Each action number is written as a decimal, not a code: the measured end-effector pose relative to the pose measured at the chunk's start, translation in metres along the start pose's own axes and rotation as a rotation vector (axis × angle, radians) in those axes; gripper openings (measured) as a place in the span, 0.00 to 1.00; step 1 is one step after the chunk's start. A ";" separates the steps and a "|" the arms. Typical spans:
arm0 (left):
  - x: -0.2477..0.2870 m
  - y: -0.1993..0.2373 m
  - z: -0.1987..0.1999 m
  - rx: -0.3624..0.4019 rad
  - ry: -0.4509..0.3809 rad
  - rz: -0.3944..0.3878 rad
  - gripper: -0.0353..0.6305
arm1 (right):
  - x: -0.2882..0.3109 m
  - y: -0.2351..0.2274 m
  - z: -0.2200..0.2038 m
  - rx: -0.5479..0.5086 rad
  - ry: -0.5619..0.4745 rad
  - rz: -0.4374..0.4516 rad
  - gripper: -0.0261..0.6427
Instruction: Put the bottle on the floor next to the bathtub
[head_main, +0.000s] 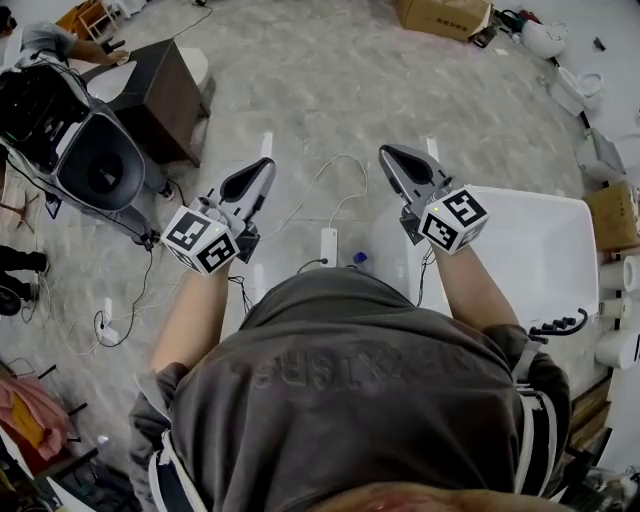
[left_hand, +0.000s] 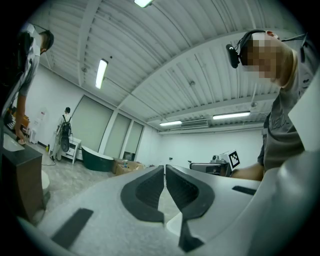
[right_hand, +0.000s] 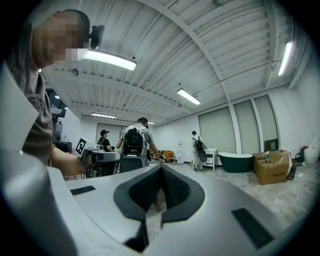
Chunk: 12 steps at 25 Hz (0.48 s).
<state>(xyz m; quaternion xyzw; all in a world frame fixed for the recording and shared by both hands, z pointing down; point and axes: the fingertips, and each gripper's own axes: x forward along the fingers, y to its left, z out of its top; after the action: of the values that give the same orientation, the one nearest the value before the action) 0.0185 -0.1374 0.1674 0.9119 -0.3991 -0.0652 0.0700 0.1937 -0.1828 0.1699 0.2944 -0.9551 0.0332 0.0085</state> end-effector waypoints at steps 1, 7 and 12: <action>0.000 -0.001 0.000 -0.001 0.000 0.000 0.08 | -0.001 0.001 0.000 -0.008 0.004 0.000 0.03; -0.001 -0.006 -0.002 0.008 -0.002 -0.004 0.08 | -0.003 0.004 -0.005 -0.024 0.011 0.002 0.03; -0.003 -0.005 -0.001 0.000 -0.005 -0.002 0.08 | -0.003 0.006 -0.006 -0.031 0.020 0.004 0.03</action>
<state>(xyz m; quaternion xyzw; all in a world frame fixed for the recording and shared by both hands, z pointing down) 0.0201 -0.1313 0.1680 0.9122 -0.3983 -0.0674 0.0690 0.1929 -0.1757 0.1750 0.2918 -0.9560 0.0215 0.0224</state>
